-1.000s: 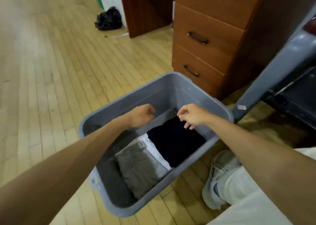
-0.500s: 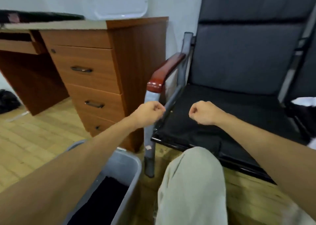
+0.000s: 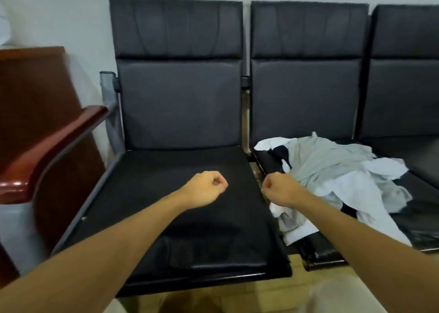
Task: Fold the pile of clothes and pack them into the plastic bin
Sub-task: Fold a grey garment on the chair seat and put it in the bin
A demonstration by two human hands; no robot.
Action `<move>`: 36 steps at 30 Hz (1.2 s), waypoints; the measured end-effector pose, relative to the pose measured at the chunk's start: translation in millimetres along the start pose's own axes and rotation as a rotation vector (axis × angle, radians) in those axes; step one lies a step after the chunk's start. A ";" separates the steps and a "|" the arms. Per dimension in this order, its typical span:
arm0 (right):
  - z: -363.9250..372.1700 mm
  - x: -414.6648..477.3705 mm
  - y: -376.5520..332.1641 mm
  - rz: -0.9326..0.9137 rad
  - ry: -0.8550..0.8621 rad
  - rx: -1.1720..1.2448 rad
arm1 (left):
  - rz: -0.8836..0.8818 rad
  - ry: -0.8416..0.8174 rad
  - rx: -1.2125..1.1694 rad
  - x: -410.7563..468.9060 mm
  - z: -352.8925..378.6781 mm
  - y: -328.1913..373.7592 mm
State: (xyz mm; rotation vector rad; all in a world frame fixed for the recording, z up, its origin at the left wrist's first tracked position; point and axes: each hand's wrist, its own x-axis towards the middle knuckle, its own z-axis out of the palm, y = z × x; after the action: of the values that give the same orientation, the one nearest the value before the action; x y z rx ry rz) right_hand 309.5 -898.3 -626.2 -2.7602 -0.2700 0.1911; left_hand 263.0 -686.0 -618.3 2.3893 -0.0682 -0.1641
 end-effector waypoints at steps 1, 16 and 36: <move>-1.9 1.2 12.8 0.028 0.028 0.002 | 0.015 -0.032 -0.006 8.5 9.1 7.2; -4.6 24.3 137.1 0.317 0.369 0.395 | 0.096 0.005 -0.105 117.4 153.8 86.6; -44.2 27.1 106.5 0.319 0.574 1.677 | 0.139 -0.199 -0.878 48.1 28.2 116.3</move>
State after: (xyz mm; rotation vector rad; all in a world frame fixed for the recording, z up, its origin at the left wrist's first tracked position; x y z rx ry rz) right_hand 360.5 -1005.3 -626.7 -1.0694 0.3603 -0.2268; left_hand 306.4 -794.9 -564.4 1.4830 -0.2081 -0.2938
